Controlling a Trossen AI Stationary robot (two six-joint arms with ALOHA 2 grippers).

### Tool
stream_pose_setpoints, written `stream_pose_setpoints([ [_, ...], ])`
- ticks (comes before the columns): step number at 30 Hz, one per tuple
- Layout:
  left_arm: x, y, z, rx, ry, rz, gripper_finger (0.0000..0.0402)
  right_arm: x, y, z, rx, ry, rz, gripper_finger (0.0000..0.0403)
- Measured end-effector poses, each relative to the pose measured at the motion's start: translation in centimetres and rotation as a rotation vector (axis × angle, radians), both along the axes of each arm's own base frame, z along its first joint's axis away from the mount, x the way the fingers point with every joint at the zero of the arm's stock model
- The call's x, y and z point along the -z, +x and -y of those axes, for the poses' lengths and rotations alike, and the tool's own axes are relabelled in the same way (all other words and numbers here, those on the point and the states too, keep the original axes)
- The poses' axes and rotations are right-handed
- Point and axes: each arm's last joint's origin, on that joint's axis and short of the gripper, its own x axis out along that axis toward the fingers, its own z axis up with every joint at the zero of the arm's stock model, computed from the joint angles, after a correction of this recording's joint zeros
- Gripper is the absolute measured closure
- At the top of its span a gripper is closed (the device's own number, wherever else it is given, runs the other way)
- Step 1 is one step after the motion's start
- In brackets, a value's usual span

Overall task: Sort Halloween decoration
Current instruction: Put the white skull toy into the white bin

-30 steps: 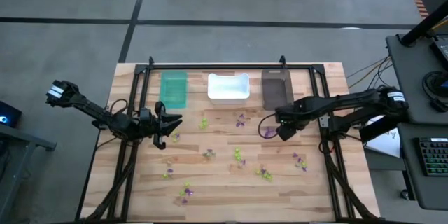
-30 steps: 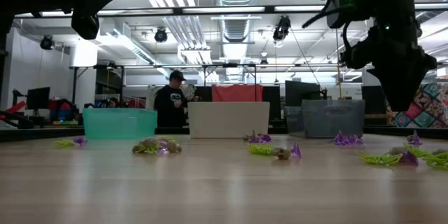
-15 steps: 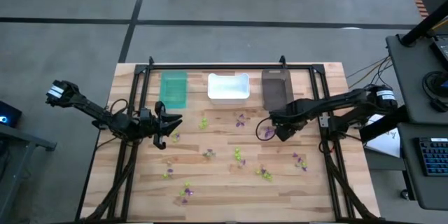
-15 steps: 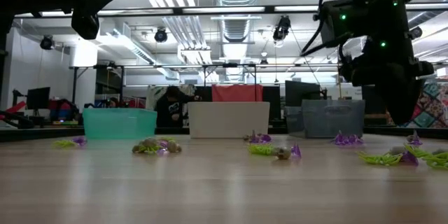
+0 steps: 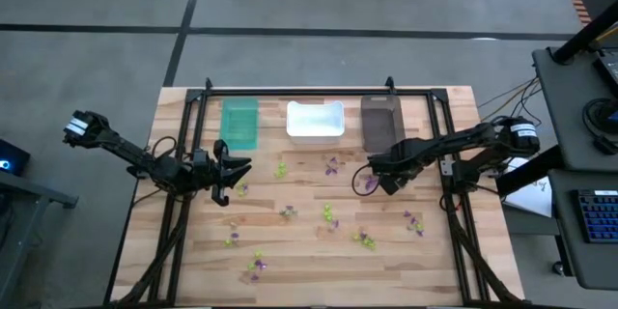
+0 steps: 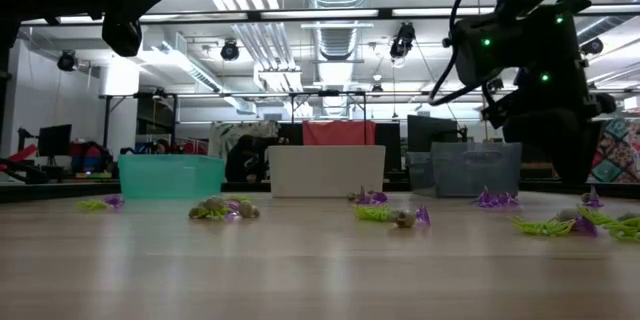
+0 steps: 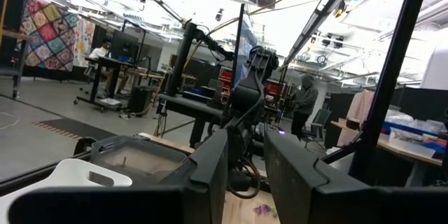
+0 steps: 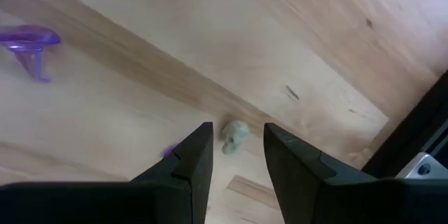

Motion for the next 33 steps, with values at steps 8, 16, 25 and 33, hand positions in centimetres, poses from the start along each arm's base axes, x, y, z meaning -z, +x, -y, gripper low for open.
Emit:
stream_pose_setpoints([
  [8, 0.0, 0.0, 0.0, -0.002, 0.005, -0.001, 0.0325, 0.8, -0.8, 0.0, 0.037, -0.008, -0.034, 0.0275],
  [16, 0.0, 0.0, 0.0, -0.002, 0.004, -0.001, 0.0325, 1.0, -1.1, 0.0, 0.050, -0.010, -0.040, 0.0283],
  [25, 0.0, 0.0, 0.0, -0.002, 0.004, -0.001, 0.0325, 1.9, -1.5, -0.1, 0.074, -0.011, -0.030, 0.0298],
  [33, 0.0, 0.0, 0.0, -0.001, 0.003, -0.001, 0.0325, 2.4, -1.7, -0.1, 0.081, -0.011, -0.011, 0.0313],
])
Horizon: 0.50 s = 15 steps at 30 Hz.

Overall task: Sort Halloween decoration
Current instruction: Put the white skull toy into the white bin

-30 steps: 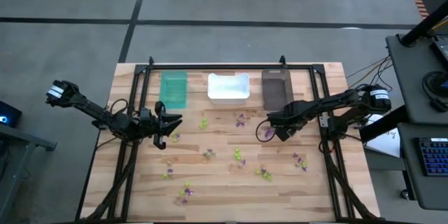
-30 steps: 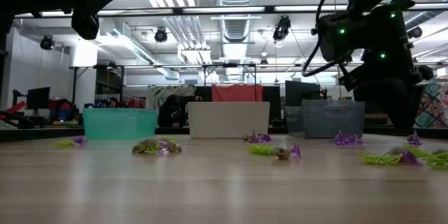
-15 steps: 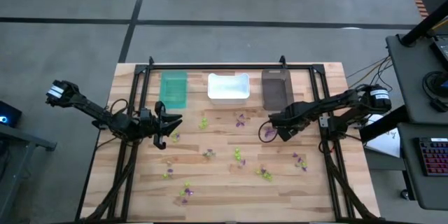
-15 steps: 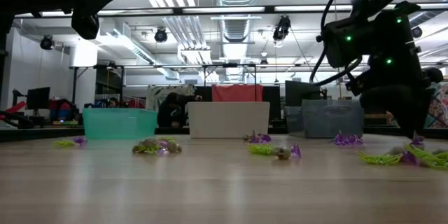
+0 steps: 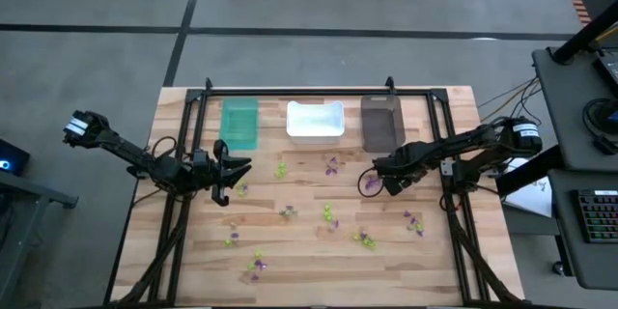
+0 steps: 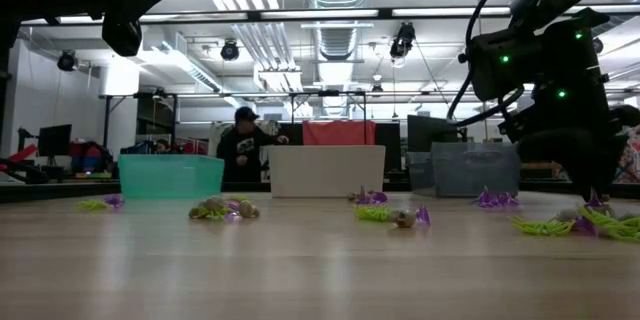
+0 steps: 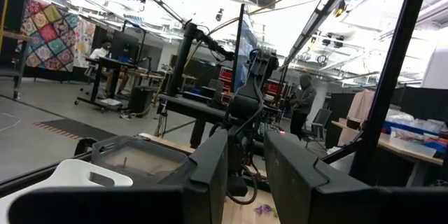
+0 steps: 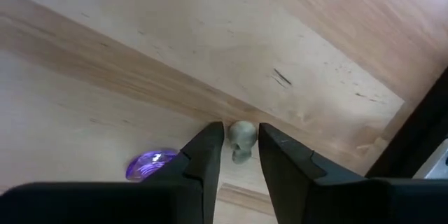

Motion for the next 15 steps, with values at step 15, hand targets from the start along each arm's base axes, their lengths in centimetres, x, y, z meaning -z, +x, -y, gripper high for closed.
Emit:
stream_pose_setpoints([
  [15, -0.01, 0.00, -0.01, 0.000, -0.001, 0.002, 0.0325, -0.04, -0.01, 0.02, -0.014, -0.005, 0.007, 0.0376],
])
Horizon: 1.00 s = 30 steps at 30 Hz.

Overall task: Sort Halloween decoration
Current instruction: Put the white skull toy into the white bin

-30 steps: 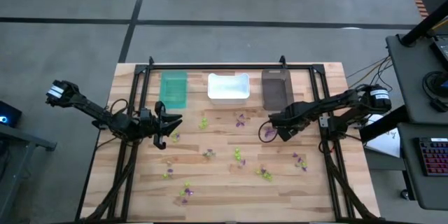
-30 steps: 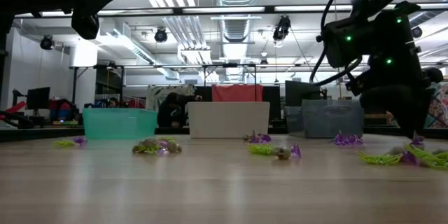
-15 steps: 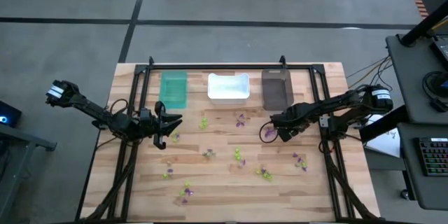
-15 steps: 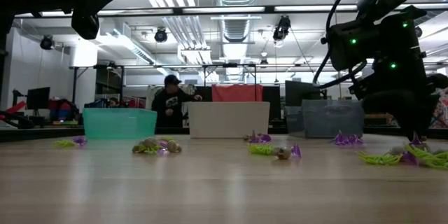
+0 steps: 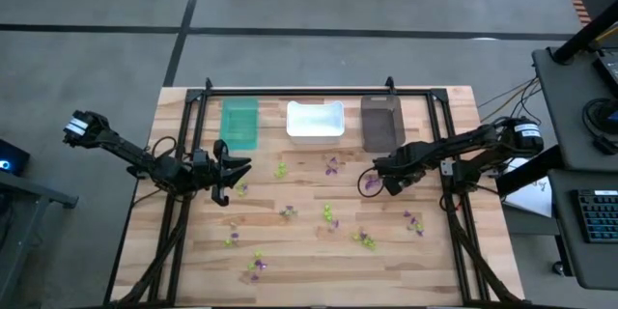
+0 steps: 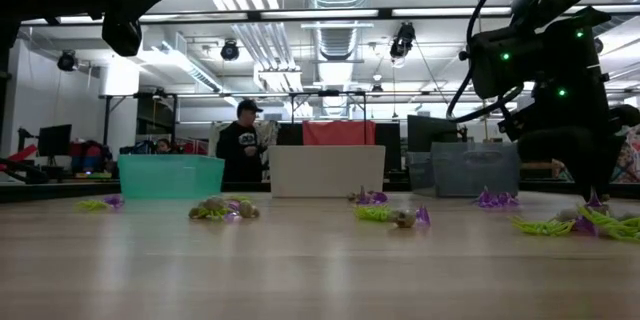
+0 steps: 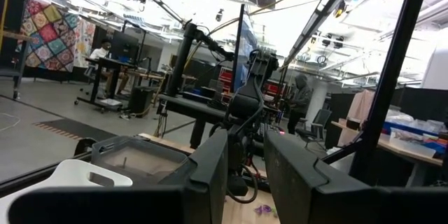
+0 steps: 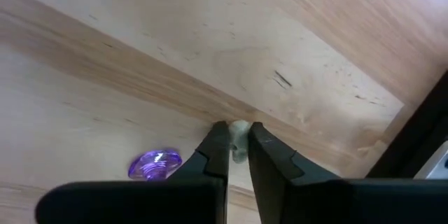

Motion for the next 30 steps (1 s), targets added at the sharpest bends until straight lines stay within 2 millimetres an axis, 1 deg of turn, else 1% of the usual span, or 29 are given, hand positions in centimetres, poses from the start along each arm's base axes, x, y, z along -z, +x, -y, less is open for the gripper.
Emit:
stream_pose_setpoints([
  [3, 0.0, 0.0, 0.0, 0.000, -0.002, 0.005, 0.0325, -0.5, 0.0, 0.0, -0.005, 0.000, 0.020, 0.0377],
  [5, 0.0, 0.0, 0.0, 0.000, -0.003, 0.005, 0.0325, -1.2, 0.2, 0.1, -0.009, -0.020, 0.042, 0.0380],
  [11, -0.1, 0.0, 0.0, 0.002, -0.010, 0.011, 0.0325, -4.4, 0.7, 0.1, -0.026, -0.036, 0.187, 0.0383],
  [16, -0.2, -0.1, 0.0, 0.002, -0.013, 0.019, 0.0325, -7.6, 1.2, 0.2, -0.081, -0.074, 0.386, 0.0383],
  [20, -0.4, -0.1, -0.1, -0.003, -0.010, 0.040, 0.0325, -10.2, 2.6, 0.6, -0.151, -0.144, 0.647, 0.0382],
  [25, -0.8, -0.3, -0.1, -0.022, 0.023, 0.071, 0.0325, -12.5, 5.1, 1.8, -0.267, -0.275, 0.980, 0.0382],
  [27, -1.0, -0.4, -0.2, -0.031, 0.039, 0.082, 0.0325, -13.2, 6.2, 2.5, -0.331, -0.345, 1.078, 0.0382],
  [30, -1.2, -0.5, -0.2, -0.049, 0.069, 0.095, 0.0325, -14.0, 7.7, 3.9, -0.411, -0.411, 1.173, 0.0382],
])
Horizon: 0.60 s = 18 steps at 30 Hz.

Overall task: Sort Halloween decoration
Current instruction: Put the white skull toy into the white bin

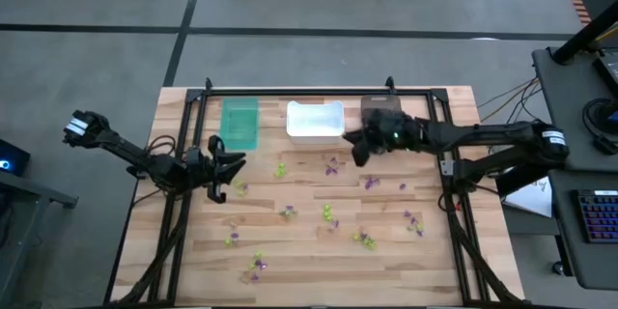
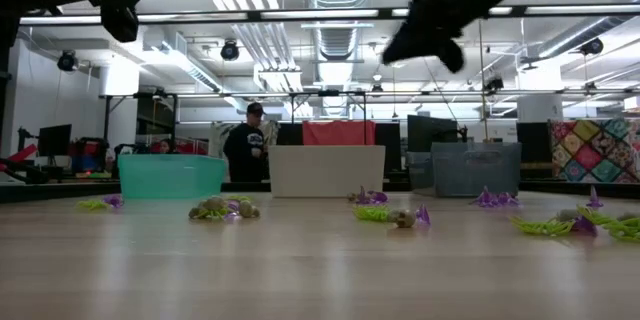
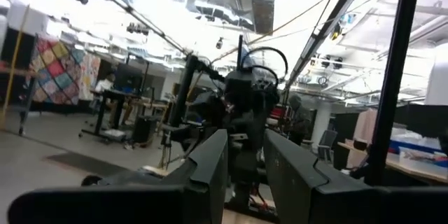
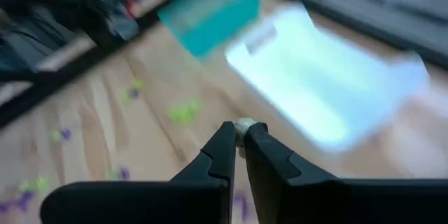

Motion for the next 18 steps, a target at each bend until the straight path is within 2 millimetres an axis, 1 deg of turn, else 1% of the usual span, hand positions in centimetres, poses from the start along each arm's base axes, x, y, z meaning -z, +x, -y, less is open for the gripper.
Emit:
stream_pose_setpoints([
  [4, -0.3, -0.1, -0.1, -0.043, 0.074, 0.008, 0.0325, -0.8, 1.8, 1.8, -0.043, -0.120, 0.034, 0.0382],
  [7, -0.7, -0.3, -0.3, -0.088, 0.123, 0.035, 0.0325, -0.9, 3.3, 3.1, -0.063, -0.220, 0.007, 0.0381],
  [10, -1.4, -0.6, -0.6, -0.118, 0.112, 0.092, 0.0325, -0.7, 4.8, 4.5, -0.077, -0.309, -0.034, 0.0381],
  [14, -2.5, -0.2, -0.5, -0.104, 0.072, 0.121, 0.0325, 0.4, 6.7, 6.7, -0.089, -0.368, -0.137, 0.0381],
  [18, -3.4, 0.8, -0.1, -0.097, 0.069, 0.106, 0.0325, 1.0, 8.5, 8.6, -0.113, -0.346, -0.298, 0.0381],
])
